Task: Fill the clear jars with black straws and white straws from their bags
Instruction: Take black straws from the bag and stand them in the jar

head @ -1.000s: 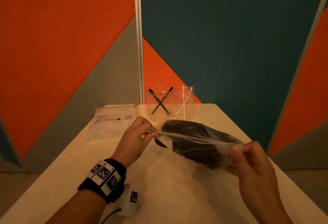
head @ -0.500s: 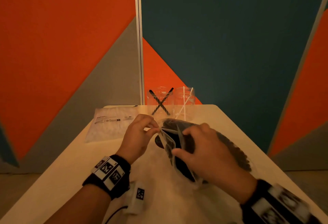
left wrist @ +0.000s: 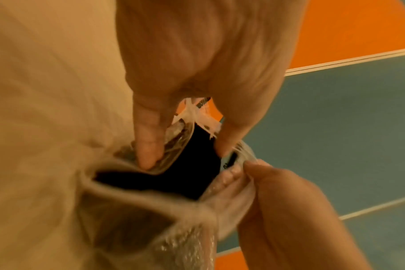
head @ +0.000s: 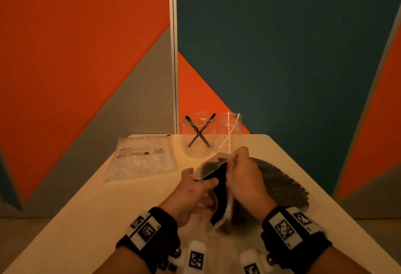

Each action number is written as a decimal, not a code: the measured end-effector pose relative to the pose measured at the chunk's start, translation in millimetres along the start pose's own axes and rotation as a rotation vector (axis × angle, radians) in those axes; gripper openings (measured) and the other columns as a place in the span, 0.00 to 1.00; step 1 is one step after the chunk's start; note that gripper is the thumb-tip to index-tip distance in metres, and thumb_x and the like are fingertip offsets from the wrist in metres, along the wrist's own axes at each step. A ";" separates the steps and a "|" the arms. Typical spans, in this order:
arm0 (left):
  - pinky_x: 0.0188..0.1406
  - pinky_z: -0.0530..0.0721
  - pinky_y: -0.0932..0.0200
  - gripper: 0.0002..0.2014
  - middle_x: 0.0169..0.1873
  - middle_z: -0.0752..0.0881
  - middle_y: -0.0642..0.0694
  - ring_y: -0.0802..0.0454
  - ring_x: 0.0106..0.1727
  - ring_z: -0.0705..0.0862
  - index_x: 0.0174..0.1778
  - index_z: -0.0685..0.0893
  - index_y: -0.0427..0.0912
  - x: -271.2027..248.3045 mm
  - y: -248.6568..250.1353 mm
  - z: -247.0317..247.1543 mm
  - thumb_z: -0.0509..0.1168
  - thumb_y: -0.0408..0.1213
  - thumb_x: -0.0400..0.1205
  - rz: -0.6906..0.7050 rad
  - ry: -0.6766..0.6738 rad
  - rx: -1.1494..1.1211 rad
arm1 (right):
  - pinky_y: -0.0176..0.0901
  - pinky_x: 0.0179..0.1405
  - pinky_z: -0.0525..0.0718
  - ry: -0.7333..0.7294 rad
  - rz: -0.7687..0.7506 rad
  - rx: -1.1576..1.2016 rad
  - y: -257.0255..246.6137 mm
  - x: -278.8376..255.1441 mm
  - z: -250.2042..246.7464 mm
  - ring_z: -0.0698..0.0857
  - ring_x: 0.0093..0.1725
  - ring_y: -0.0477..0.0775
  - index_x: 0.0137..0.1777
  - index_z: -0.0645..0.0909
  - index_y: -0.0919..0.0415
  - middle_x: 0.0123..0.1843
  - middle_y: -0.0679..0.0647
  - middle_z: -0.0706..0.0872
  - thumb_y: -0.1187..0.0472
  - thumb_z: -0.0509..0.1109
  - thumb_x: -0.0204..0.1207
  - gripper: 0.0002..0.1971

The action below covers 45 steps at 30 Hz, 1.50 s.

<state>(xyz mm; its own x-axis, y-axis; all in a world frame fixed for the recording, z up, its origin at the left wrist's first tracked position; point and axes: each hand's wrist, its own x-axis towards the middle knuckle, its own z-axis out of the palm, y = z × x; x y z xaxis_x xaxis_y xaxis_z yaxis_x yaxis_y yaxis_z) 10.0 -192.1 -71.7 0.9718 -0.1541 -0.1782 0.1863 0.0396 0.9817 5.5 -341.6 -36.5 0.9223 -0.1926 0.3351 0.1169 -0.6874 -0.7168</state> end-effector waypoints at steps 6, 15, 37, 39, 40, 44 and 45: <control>0.16 0.74 0.68 0.05 0.31 0.85 0.40 0.53 0.23 0.81 0.44 0.79 0.40 24.0 -4.1 13.7 0.63 0.26 0.82 -0.025 0.104 -0.027 | 0.61 0.60 0.87 -0.059 0.292 0.423 8.7 19.7 3.7 0.87 0.52 0.57 0.49 0.85 0.56 0.51 0.57 0.89 0.58 0.65 0.87 0.08; 0.43 0.76 0.48 0.18 0.52 0.86 0.26 0.41 0.45 0.82 0.59 0.83 0.38 50.7 -19.1 16.2 0.55 0.22 0.77 0.073 0.001 0.028 | 0.49 0.41 0.78 -0.377 0.489 0.597 20.5 51.7 -13.5 0.80 0.33 0.59 0.34 0.83 0.59 0.30 0.61 0.78 0.53 0.64 0.85 0.19; 0.63 0.73 0.62 0.23 0.72 0.76 0.48 0.50 0.69 0.77 0.74 0.76 0.46 188.7 95.2 -18.6 0.58 0.27 0.83 0.693 0.383 1.036 | 0.42 0.26 0.82 -0.226 0.343 1.024 58.2 141.6 -36.7 0.86 0.24 0.46 0.47 0.84 0.58 0.26 0.50 0.86 0.52 0.59 0.88 0.15; 0.58 0.78 0.60 0.28 0.81 0.67 0.46 0.48 0.70 0.78 0.83 0.63 0.47 211.4 110.5 -17.5 0.59 0.32 0.86 0.552 0.259 1.154 | 0.45 0.31 0.84 -0.228 0.330 1.003 61.1 142.9 -35.2 0.89 0.29 0.47 0.51 0.84 0.56 0.32 0.51 0.90 0.52 0.60 0.88 0.13; 0.50 0.79 0.63 0.30 0.82 0.65 0.46 0.49 0.65 0.81 0.85 0.59 0.49 219.2 114.0 -16.3 0.60 0.36 0.87 0.458 0.201 1.196 | 0.46 0.32 0.84 -0.221 0.324 0.993 61.8 142.7 -35.1 0.90 0.30 0.48 0.50 0.83 0.56 0.34 0.52 0.91 0.53 0.60 0.88 0.12; 0.53 0.82 0.52 0.13 0.66 0.78 0.42 0.45 0.54 0.82 0.63 0.79 0.45 224.8 112.5 -10.0 0.59 0.45 0.88 0.378 0.241 1.297 | 0.47 0.32 0.87 -0.267 0.279 0.909 62.1 140.6 -38.8 0.91 0.33 0.53 0.50 0.84 0.59 0.37 0.57 0.92 0.53 0.61 0.88 0.14; 0.50 0.82 0.50 0.09 0.59 0.80 0.42 0.46 0.47 0.81 0.53 0.79 0.45 219.2 108.6 -9.6 0.59 0.47 0.88 0.405 0.283 1.310 | 0.47 0.32 0.88 -0.292 0.268 0.864 61.7 139.9 -40.8 0.91 0.33 0.55 0.51 0.85 0.60 0.38 0.59 0.92 0.52 0.61 0.88 0.15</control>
<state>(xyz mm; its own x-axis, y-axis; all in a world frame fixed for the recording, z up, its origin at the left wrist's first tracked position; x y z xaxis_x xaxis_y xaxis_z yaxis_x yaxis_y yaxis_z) 244.6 -212.1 -4.8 0.9499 -0.1463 0.2761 -0.2270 -0.9303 0.2881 126.7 -439.6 -8.9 0.9999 -0.0059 0.0120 0.0127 0.1321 -0.9912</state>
